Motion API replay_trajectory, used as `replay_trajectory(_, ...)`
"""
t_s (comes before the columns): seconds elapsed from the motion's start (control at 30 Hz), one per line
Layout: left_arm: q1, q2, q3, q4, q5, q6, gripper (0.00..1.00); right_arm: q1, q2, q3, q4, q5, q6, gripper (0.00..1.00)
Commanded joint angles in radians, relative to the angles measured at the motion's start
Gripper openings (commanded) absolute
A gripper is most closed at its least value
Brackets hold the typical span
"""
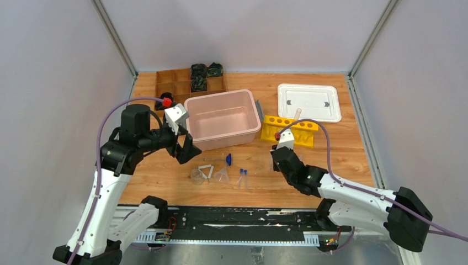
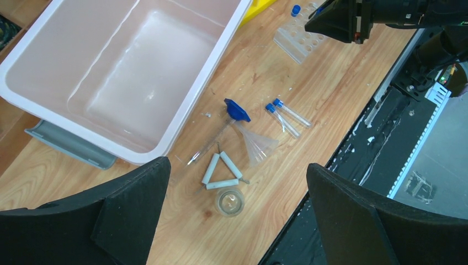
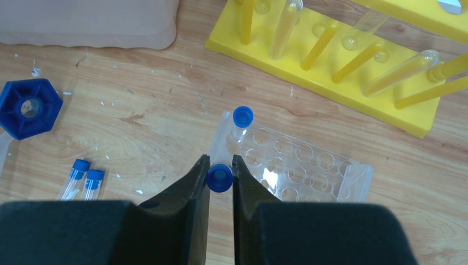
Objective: Organize the chemistry lab equipment
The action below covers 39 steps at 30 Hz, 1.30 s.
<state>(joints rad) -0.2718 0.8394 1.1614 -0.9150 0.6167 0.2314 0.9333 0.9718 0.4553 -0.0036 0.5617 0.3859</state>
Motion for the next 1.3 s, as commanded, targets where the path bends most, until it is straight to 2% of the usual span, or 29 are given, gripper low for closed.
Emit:
replay_trajectory(0.0,-0.004,0.0,0.034,0.006,0.0,0.003,1.0,-0.015,0.023,-0.013,0.034,0.028,0.045,0.0)
replay_trajectory(0.23,-0.004,0.002,0.033,0.007,-0.016,0.003,1.0,-0.014,0.025,-0.022,0.024,0.034,0.059,0.0)
replay_trajectory(0.47,-0.004,0.001,0.028,0.007,-0.021,0.003,1.0,-0.014,-0.073,-0.017,0.008,0.013,0.048,0.0)
replay_trajectory(0.73,-0.004,-0.002,0.025,0.007,-0.023,0.003,1.0,-0.014,-0.164,-0.031,-0.09,-0.032,0.09,0.0)
replay_trajectory(1.27,-0.004,-0.008,0.029,0.007,-0.032,-0.003,1.0,-0.014,-0.041,-0.098,-0.005,-0.046,0.113,0.0)
